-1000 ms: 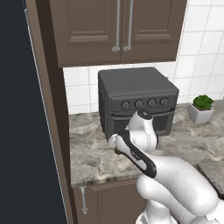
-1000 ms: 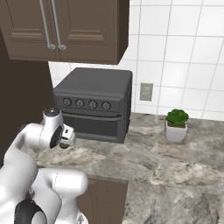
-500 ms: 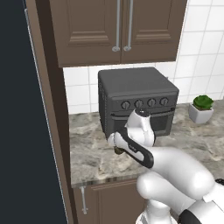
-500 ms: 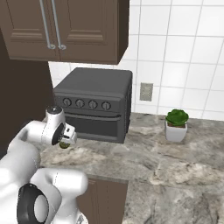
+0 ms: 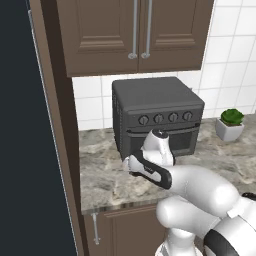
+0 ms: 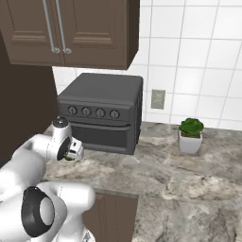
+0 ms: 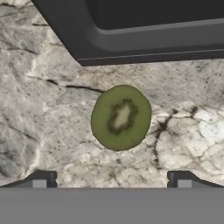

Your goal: Place the kiwi in the correct fridge rack based on whether it is a fruit or vegetable. Finally, close the fridge door.

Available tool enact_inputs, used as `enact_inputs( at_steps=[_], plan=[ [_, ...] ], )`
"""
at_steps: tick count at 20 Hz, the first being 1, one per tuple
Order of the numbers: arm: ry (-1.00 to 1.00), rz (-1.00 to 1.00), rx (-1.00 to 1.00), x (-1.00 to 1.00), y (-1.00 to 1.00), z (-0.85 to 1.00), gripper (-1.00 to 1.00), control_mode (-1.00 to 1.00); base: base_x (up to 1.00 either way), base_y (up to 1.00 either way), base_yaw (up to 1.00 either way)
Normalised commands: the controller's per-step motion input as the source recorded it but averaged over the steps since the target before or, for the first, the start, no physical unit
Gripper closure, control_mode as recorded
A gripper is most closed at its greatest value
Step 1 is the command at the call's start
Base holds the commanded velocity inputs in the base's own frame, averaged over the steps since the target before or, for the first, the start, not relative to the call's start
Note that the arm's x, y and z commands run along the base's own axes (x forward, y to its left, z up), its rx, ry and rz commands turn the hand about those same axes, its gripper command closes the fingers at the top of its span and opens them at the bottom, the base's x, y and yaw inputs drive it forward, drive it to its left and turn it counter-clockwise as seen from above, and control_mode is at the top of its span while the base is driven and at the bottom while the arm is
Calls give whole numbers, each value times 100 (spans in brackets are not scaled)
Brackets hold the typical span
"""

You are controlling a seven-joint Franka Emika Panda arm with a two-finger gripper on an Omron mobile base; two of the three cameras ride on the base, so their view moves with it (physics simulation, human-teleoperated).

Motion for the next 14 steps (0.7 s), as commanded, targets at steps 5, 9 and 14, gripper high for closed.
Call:
enact_inputs(
  at_steps=[5,9,14],
  plan=[
    [0,0,0,11,0,-10,-100,-100,0,0,0],
    [0,0,0,18,0,0,-100,-100,0,0,0],
    [0,0,0,14,0,-10,-100,-100,0,0,0]
  ],
)
